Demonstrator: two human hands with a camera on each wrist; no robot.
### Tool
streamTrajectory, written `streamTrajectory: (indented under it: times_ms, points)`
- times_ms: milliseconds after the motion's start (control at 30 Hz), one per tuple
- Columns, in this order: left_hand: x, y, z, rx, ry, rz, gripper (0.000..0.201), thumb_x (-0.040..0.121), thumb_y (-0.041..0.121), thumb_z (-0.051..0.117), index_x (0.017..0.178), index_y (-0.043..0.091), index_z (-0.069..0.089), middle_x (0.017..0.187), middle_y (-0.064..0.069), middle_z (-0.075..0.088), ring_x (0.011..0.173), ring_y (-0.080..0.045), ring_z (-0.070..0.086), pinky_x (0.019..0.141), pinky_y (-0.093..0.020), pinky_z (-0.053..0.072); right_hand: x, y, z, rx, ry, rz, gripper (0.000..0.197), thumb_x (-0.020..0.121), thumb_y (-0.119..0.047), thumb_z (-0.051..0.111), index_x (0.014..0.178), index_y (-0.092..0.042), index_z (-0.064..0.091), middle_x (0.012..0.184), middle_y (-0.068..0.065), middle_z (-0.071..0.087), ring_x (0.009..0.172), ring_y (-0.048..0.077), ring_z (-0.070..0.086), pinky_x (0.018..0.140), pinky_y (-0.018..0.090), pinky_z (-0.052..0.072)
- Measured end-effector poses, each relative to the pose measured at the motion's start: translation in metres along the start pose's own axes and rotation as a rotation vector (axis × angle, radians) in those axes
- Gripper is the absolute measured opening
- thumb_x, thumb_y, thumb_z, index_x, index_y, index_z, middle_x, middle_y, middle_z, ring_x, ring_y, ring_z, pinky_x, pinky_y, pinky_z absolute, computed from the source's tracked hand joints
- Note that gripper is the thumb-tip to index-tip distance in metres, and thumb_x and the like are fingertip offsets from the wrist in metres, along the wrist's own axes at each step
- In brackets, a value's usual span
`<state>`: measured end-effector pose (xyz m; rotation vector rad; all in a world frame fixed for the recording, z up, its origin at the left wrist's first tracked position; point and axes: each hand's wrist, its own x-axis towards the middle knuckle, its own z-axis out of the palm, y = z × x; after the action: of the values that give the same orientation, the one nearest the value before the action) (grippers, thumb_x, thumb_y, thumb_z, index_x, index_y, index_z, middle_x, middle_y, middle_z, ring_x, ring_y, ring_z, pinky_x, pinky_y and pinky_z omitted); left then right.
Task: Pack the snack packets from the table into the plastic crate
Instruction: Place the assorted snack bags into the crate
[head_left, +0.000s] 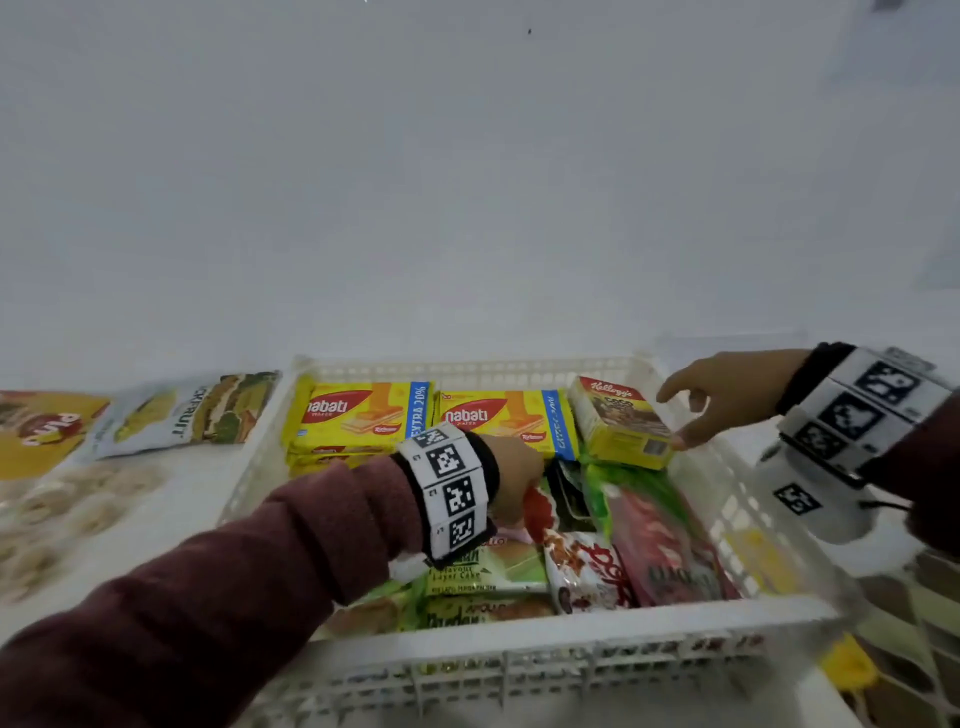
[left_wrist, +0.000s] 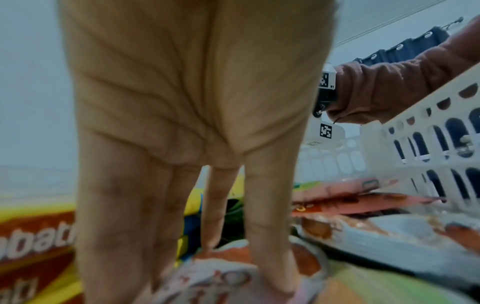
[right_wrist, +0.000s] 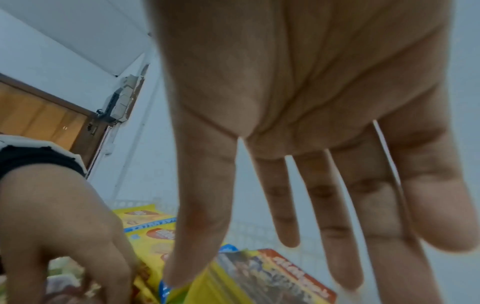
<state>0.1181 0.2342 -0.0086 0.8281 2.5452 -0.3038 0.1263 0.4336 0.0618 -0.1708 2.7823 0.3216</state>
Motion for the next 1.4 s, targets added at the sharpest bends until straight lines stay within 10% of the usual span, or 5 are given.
streamTrajectory:
  times_ms: [233, 633, 900, 1067, 1400]
  points:
    - [0.000, 0.001, 0.002, -0.096, 0.013, 0.005, 0.062, 0.083, 0.020, 0.068, 0.136, 0.011, 0.039, 0.130, -0.009, 0.053, 0.116, -0.026, 0.052, 0.084, -0.030, 0.044, 0.007, 0.015, 0.016, 0.032, -0.029, 0.014, 0.071, 0.079, -0.040, 0.070, 0.138, -0.019, 0.038, 0.130, 0.003, 0.045, 0.119, 0.017, 0.044, 0.100, 0.027, 0.034]
    - [0.000, 0.000, -0.003, -1.003, 0.183, -0.126, 0.039, 0.086, 0.007, 0.063, 0.118, 0.011, 0.041, 0.106, -0.009, 0.051, 0.057, -0.015, 0.062, 0.060, -0.026, 0.055, 0.004, 0.024, 0.027, 0.037, -0.070, -0.009, 0.075, 0.083, -0.042, 0.064, 0.145, -0.024, 0.027, 0.142, 0.001, 0.037, 0.132, 0.016, 0.035, 0.104, 0.024, 0.029]
    - [0.003, 0.012, 0.009, -0.178, 0.397, -0.162, 0.041, 0.089, 0.040, 0.057, 0.111, 0.006, 0.052, 0.112, -0.010, 0.055, 0.102, -0.027, 0.053, 0.078, -0.034, 0.042, 0.004, 0.026, 0.029, 0.034, -0.049, -0.015, 0.076, 0.083, -0.044, 0.063, 0.145, -0.025, 0.026, 0.142, 0.000, 0.038, 0.132, 0.015, 0.036, 0.104, 0.025, 0.028]
    - [0.001, 0.020, 0.017, -0.258, 0.251, -0.014, 0.034, 0.088, 0.041, 0.058, 0.087, 0.008, 0.055, 0.076, -0.006, 0.055, 0.070, -0.021, 0.050, 0.060, -0.031, 0.040, 0.003, 0.027, 0.031, 0.033, -0.053, -0.018, 0.076, 0.083, -0.044, 0.062, 0.146, -0.026, 0.024, 0.143, -0.001, 0.037, 0.133, 0.015, 0.034, 0.105, 0.024, 0.027]
    - [0.008, 0.026, 0.025, -0.025, 0.153, 0.049, 0.046, 0.090, 0.030, 0.056, 0.123, -0.001, 0.050, 0.123, -0.018, 0.049, 0.113, -0.031, 0.049, 0.087, -0.037, 0.042, 0.001, 0.025, 0.028, 0.007, -0.101, 0.004, 0.077, 0.082, -0.047, 0.062, 0.145, -0.024, 0.024, 0.144, -0.001, 0.036, 0.133, 0.014, 0.034, 0.107, 0.025, 0.028]
